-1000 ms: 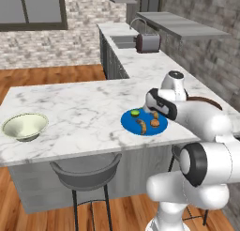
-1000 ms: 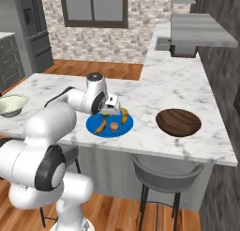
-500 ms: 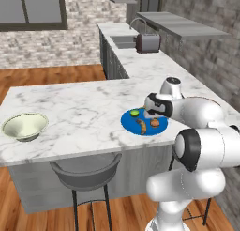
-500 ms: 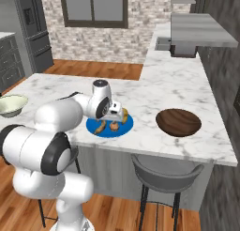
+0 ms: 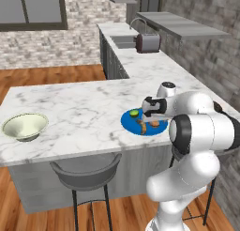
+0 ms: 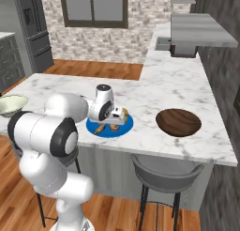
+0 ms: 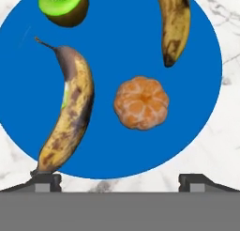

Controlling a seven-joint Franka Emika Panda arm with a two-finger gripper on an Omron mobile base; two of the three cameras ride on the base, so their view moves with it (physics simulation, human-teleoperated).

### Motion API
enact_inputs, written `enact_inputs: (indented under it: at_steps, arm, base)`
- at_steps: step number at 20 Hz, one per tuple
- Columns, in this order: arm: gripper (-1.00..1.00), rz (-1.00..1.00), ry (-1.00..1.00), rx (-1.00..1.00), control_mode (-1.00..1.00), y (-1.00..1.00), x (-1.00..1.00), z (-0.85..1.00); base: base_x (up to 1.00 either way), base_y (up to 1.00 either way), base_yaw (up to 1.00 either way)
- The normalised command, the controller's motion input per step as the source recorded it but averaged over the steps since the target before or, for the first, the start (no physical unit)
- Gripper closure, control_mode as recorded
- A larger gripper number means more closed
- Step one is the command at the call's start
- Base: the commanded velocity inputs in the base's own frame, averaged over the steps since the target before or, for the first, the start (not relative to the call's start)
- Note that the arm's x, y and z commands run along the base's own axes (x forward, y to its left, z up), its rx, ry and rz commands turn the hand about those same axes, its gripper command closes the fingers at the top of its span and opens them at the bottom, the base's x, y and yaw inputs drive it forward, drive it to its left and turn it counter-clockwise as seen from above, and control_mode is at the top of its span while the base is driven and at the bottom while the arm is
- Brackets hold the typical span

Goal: Take the fruits from the plate on the dining counter and place two fruits in each bowl.

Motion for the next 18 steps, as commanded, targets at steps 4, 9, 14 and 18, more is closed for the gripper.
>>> enact_inputs:
  at_steps: [4, 9, 14, 18]
  arm:
    - [-1.00, 0.00, 0.04, 0.03, -1.00, -0.12, 0.28, -0.08]
    - [-1.00, 0.00, 0.04, 0.02, -1.00, -0.08, 0.31, -0.11]
    - [-1.00, 0.00, 0.05, 0.00, -1.00, -0.01, 0.27, -0.32]
    - [-1.00, 0.00, 0.05, 0.00, -1.00, -0.02, 0.24, -0.37]
  base:
    - [0.00, 0.00, 0.00]
    - [0.00, 0.00, 0.00]
    - [0.00, 0.00, 0.00]
    - [0.00, 0.00, 0.00]
